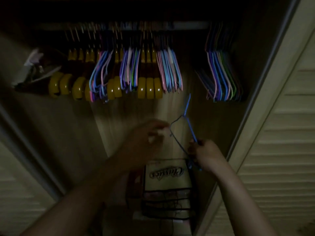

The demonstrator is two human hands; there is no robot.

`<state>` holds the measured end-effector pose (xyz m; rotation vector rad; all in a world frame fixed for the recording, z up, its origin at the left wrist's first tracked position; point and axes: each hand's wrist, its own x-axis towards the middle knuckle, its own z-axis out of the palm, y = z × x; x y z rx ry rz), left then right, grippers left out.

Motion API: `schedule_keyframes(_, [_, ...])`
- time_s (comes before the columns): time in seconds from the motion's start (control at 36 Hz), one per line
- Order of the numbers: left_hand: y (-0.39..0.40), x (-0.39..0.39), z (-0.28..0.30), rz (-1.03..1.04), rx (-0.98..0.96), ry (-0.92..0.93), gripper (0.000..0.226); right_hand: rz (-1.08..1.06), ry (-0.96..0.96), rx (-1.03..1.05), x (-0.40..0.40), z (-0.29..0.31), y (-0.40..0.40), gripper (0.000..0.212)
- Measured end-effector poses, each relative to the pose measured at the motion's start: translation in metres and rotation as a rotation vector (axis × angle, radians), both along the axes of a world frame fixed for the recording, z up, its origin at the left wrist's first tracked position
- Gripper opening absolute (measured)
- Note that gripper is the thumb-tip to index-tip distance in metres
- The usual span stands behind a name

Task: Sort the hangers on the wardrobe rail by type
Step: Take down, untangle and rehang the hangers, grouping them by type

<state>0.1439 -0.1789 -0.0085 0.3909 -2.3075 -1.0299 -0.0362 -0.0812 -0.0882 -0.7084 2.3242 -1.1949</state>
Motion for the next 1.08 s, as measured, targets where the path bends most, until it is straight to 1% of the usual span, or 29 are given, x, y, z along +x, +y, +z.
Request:
schedule_keyframes(0.03, [-0.009, -0.003, 0.007, 0.035, -0.115, 0.11, 0.026, -0.001, 0.107, 0.056, -0.003, 0.009, 0.004, 0.029])
schedule_keyframes(0.08, [-0.038, -0.002, 0.044, 0.191, -0.335, 0.231, 0.027, -0.012, 0.29, 0.116, -0.01, 0.036, 0.009, 0.028])
schedule_keyframes(0.14, [-0.059, -0.007, 0.085, 0.35, -0.583, 0.31, 0.03, -0.006, 0.42, 0.153, -0.013, 0.056, 0.01, 0.025])
schedule_keyframes(0.19, [-0.069, -0.011, 0.127, 0.479, -0.788, 0.369, 0.042, -0.014, 0.527, 0.159, -0.017, 0.076, 0.01, 0.022])
schedule_keyframes(0.25, [-0.085, -0.018, 0.159, 0.606, -0.94, 0.329, 0.06, -0.027, 0.589, 0.169, -0.019, 0.09, 0.009, 0.02])
schedule_keyframes(0.31, [-0.1, -0.027, 0.179, 0.686, -1.02, 0.232, 0.074, -0.049, 0.619, 0.166, -0.021, 0.101, 0.007, 0.018])
schedule_keyframes(0.33, [-0.107, -0.032, 0.188, 0.693, -1.048, 0.204, 0.078, -0.061, 0.632, 0.147, -0.022, 0.108, 0.006, 0.018])
schedule_keyframes(0.42, [-0.122, -0.043, 0.196, 0.747, -1.112, 0.088, 0.086, -0.08, 0.67, 0.124, -0.023, 0.123, 0.002, 0.018])
schedule_keyframes(0.47, [-0.127, -0.049, 0.194, 0.793, -1.138, 0.067, 0.088, -0.1, 0.717, 0.119, -0.024, 0.131, -0.001, 0.02])
schedule_keyframes(0.61, [-0.126, -0.059, 0.19, 0.818, -1.095, 0.159, 0.081, -0.136, 0.81, 0.064, -0.032, 0.147, -0.013, 0.018])
schedule_keyframes(0.72, [-0.126, -0.059, 0.188, 0.806, -1.089, 0.181, 0.081, -0.136, 0.844, -0.005, -0.047, 0.158, -0.034, 0.02])
schedule_keyframes(0.83, [-0.128, -0.056, 0.189, 0.794, -1.095, 0.174, 0.082, -0.13, 0.848, 0.022, -0.062, 0.169, -0.054, 0.023])
schedule_keyframes(0.94, [-0.13, -0.053, 0.189, 0.787, -1.12, 0.15, 0.082, -0.118, 0.865, 0.116, -0.071, 0.168, -0.062, 0.023])
schedule_keyframes(1.0, [-0.13, -0.052, 0.19, 0.787, -1.118, 0.143, 0.082, -0.122, 0.892, 0.131, -0.073, 0.164, -0.065, 0.032])
schedule_keyframes(1.08, [-0.128, -0.053, 0.189, 0.786, -1.101, 0.153, 0.08, -0.102, 0.988, 0.158, -0.074, 0.159, -0.067, 0.064])
